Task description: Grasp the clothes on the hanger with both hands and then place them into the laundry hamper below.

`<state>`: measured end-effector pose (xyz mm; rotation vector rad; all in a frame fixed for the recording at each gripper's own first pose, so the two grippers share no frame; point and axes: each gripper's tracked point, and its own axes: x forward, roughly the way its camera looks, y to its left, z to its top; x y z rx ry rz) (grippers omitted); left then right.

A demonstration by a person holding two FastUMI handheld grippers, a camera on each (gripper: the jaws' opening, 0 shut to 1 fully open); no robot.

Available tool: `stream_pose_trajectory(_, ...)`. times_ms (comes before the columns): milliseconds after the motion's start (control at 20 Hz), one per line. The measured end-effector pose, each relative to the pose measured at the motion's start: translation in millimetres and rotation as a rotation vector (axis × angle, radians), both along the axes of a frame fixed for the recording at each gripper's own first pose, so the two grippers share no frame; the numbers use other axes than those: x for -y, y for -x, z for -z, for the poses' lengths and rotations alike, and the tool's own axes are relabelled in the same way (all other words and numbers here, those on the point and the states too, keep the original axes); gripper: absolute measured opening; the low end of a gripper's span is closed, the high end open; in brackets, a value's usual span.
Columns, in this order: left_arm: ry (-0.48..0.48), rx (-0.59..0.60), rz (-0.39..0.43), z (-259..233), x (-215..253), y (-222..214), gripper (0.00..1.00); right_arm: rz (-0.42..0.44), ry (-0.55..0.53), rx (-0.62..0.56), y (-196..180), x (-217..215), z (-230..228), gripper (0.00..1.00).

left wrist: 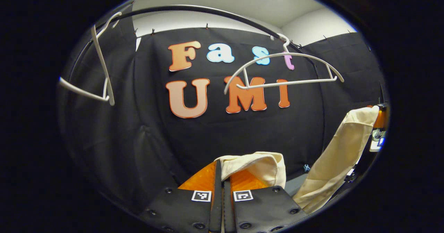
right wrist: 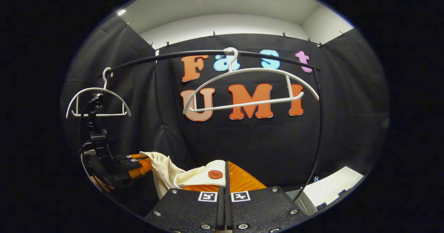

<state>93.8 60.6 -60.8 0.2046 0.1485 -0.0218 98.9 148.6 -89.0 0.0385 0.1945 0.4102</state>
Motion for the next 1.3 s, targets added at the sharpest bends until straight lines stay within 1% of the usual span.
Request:
stream_pose_trajectory(100,0.032,-0.08,0.048,24.9,12.3,13.4,0.1,0.0,0.018,-0.061,5.9,-5.1,27.5,0.0)
stream_pose_trajectory(200,0.074,-0.167,0.087,60.6,24.8,29.2,0.11,0.008,0.055,-0.118,12.9,-4.4,58.7,0.0)
stream_pose_trajectory(300,0.095,-0.242,0.099,90.3,28.8,43.7,0.12,0.016,0.075,-0.164,16.9,-1.2,83.4,0.0)
stream_pose_trajectory(500,0.118,-0.385,0.122,143.0,37.7,57.2,0.12,0.023,0.106,-0.28,36.3,6.6,138.8,0.0)
stream_pose_trajectory(600,0.109,-0.459,0.121,167.2,35.3,71.9,0.12,0.033,0.11,-0.334,41.3,8.6,163.5,0.01)
stream_pose_trajectory(700,0.114,-0.507,0.123,183.5,35.0,77.2,0.12,0.044,0.115,-0.375,46.0,13.3,182.6,0.01)
stream_pose_trajectory(800,0.104,-0.558,0.107,201.8,33.0,80.3,0.12,0.051,0.124,-0.423,52.1,17.2,202.8,0.01)
stream_pose_trajectory(950,0.132,-0.635,0.088,226.8,31.6,91.3,0.12,0.055,0.148,-0.502,64.0,20.9,232.6,0.01)
stream_pose_trajectory(1150,0.144,-0.706,0.04,257.3,15.4,102.5,0.12,0.074,0.167,-0.604,76.7,28.6,276.4,0.01)
stream_pose_trajectory(1300,0.139,-0.746,0.014,270.8,6.2,110.4,0.12,0.096,0.134,-0.683,85.4,29.2,300.5,0.01)
